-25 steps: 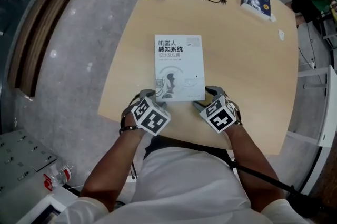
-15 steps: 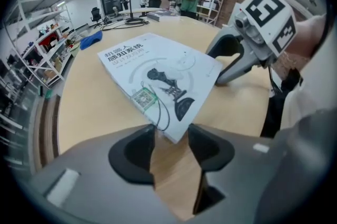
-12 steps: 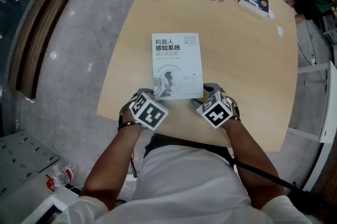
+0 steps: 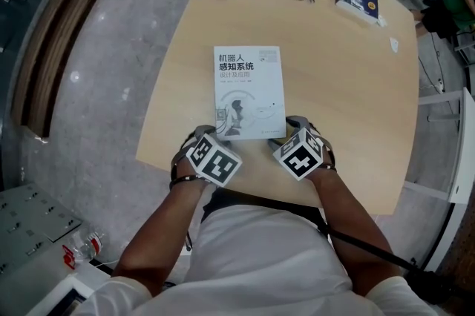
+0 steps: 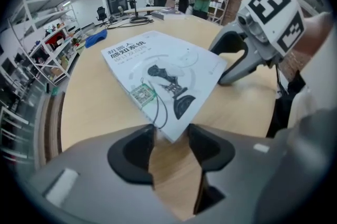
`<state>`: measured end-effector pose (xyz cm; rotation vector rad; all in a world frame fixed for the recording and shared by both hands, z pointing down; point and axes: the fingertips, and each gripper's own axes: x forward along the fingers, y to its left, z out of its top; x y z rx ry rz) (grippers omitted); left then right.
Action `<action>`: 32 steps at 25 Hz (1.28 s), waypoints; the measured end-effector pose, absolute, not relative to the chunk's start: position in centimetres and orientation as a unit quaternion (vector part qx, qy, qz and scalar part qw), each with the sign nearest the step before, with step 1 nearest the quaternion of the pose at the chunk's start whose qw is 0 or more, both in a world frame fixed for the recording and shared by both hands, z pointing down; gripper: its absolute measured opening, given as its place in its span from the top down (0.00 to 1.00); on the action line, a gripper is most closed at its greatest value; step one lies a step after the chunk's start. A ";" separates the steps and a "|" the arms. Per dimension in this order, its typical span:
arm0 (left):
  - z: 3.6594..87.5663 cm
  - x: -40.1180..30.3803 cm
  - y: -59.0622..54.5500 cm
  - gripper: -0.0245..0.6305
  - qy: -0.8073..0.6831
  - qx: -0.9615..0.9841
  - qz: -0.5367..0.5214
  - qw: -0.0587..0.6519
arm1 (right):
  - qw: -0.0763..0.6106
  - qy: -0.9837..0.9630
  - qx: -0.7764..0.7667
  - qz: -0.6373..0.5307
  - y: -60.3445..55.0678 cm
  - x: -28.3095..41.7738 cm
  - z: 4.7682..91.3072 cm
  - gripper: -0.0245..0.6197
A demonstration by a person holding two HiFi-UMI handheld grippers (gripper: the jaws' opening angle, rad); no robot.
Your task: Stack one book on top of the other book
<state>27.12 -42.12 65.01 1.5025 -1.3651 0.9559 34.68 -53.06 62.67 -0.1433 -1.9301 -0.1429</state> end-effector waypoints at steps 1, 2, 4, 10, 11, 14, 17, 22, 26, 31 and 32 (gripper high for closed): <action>65.1 27.2 -42.1 0.62 -0.549 0.602 0.387 0.431 | 0.565 -0.820 -0.062 -0.061 -53.0 34.7 62.7 0.50; 65.1 27.2 -42.1 0.62 -0.548 0.603 0.388 0.430 | 0.565 -0.820 -0.062 -0.065 -53.0 34.7 62.7 0.50; 65.1 27.2 -42.2 0.62 -0.542 0.608 0.387 0.433 | 0.568 -0.818 -0.060 -0.072 -53.0 34.7 62.7 0.50; 65.2 27.0 -42.2 0.63 -0.518 0.610 0.411 0.436 | 0.579 -0.811 -0.044 -0.073 -52.8 34.7 62.7 0.53; 65.2 27.0 -42.2 0.64 -0.519 0.609 0.414 0.434 | 0.578 -0.812 -0.041 -0.072 -52.7 34.8 62.8 0.53; 65.3 26.9 -42.0 0.64 -0.520 0.607 0.421 0.429 | 0.576 -0.813 -0.037 -0.071 -52.6 34.7 62.8 0.54; 65.3 26.8 -41.8 0.64 -0.514 0.610 0.432 0.420 | 0.574 -0.815 -0.034 -0.065 -52.3 34.8 62.7 0.55; 65.4 26.7 -42.2 0.64 -0.498 0.625 0.447 0.402 | 0.572 -0.819 -0.022 -0.041 -52.3 35.4 62.8 0.55; 65.4 27.5 -42.9 0.65 -0.485 0.639 0.451 0.391 | 0.573 -0.819 -0.009 -0.032 -52.8 36.5 62.8 0.55; 65.4 29.1 -43.8 0.65 -0.466 0.655 0.461 0.376 | 0.573 -0.819 0.015 -0.016 -53.3 38.6 62.8 0.55; 65.3 29.5 -44.0 0.65 -0.463 0.658 0.462 0.374 | 0.572 -0.820 0.022 -0.010 -53.4 39.1 62.8 0.55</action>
